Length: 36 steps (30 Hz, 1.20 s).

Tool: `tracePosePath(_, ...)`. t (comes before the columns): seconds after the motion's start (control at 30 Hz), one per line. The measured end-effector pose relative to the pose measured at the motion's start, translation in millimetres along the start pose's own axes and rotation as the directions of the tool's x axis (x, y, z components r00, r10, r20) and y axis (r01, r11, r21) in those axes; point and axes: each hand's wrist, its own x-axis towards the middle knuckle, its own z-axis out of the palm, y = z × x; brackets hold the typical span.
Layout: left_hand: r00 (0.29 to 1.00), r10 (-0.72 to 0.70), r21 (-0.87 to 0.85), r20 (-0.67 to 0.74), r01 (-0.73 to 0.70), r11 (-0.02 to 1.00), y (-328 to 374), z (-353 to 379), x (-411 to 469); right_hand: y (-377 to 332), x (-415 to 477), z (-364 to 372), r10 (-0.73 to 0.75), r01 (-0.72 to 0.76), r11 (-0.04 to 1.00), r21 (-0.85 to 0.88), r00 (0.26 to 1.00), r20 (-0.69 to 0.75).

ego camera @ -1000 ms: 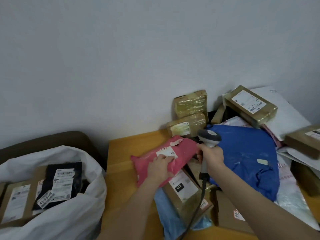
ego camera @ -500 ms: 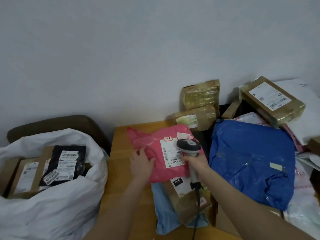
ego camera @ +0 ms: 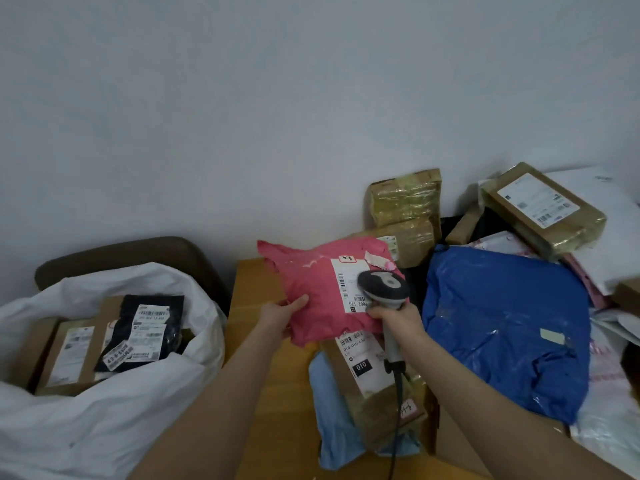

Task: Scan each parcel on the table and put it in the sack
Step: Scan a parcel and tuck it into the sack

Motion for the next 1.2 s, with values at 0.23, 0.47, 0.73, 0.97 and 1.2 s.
tracePosePath(0.23,0.991,0.136,0.021,-0.014,-0.136,0.991,34,-4,-30,-19,-29,-20,-0.073,0.077,0.991,0.113,0.997,-0.037)
tracePosePath(0.47,0.983,0.136,0.27,0.12,-0.164,0.949,48,21,-63,-19,-54,-35,-0.133,0.151,0.972,0.18,0.985,-0.109)
tracePosePath(0.73,0.984,0.064,0.263,0.166,-0.106,0.959,43,42,-69,-18,-61,-39,-0.188,0.203,0.969,0.139,0.976,-0.114)
tracePosePath(0.97,0.989,0.025,0.252,0.144,-0.061,0.966,38,53,-71,-18,-61,-41,-0.201,0.214,0.967,0.138,0.974,-0.104)
tracePosePath(1.2,0.99,0.047,0.232,0.132,-0.077,0.97,35,61,-71,-16,-59,-35,-0.2,0.216,0.967,0.132,0.972,-0.125)
